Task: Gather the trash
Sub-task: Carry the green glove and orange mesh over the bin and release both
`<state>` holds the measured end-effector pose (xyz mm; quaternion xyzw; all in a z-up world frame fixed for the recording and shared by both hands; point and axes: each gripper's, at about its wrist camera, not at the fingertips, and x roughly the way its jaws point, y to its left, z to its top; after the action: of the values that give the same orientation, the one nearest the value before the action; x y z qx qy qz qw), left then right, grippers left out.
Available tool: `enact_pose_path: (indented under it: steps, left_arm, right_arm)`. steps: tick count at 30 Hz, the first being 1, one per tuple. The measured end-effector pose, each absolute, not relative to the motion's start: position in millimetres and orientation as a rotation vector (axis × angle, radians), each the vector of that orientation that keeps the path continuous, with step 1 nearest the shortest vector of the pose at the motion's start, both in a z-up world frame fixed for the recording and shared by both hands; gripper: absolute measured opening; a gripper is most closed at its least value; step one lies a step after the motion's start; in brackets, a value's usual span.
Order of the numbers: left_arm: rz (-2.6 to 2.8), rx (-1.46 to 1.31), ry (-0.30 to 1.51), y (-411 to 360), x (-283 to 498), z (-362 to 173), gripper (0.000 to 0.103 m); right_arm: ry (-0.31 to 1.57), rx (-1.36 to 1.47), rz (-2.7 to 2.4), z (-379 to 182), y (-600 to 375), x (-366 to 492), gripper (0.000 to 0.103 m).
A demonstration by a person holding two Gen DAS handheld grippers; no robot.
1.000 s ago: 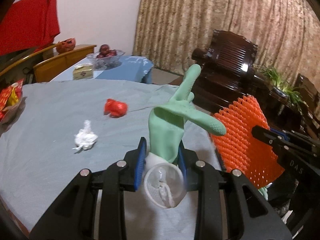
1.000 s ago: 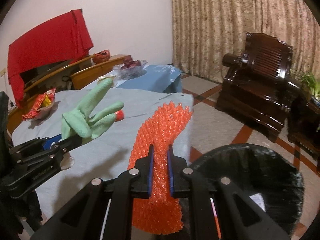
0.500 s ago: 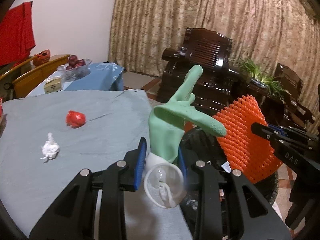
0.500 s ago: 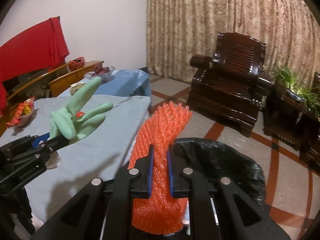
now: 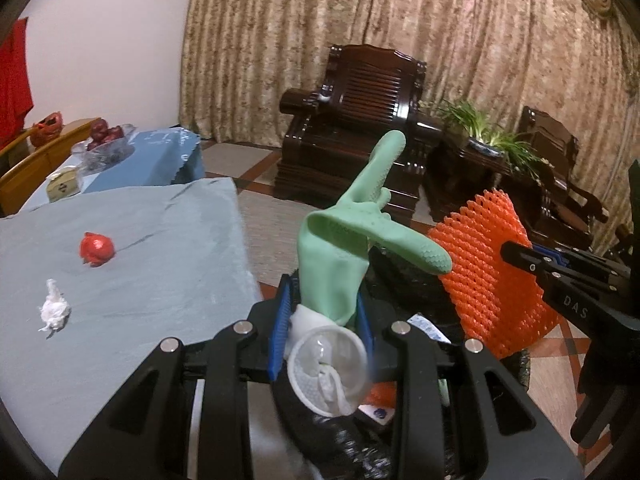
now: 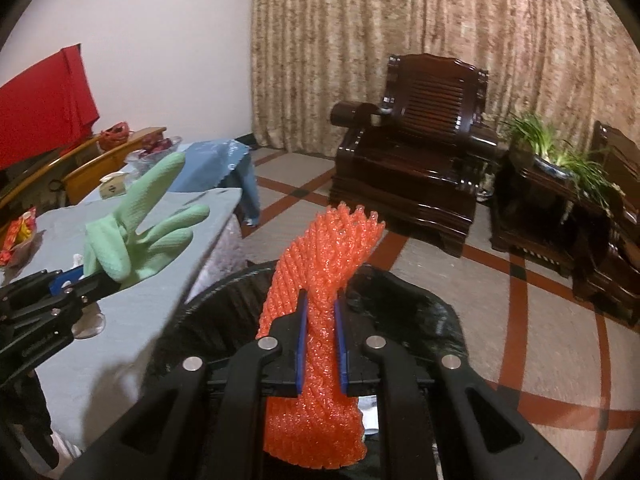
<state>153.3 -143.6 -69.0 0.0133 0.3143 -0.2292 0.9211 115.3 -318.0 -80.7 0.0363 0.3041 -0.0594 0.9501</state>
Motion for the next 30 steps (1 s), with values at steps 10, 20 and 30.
enact_pose_path:
  steps: [10,20,30]
  left_arm:
    - [-0.533,0.063,0.671,-185,158,-91,0.029]
    - [-0.592,0.069,0.723,-205,171,-124,0.034]
    - [-0.592,0.061,0.709,-188,171,-127,0.069]
  right_arm:
    - [0.637,0.09,-0.183,-91,-343,111,0.012]
    - [0.692,0.105,-0.206,-115,-359,118,0.016]
    - [0.712,0.109,-0.241,-131,-365,110,0.081]
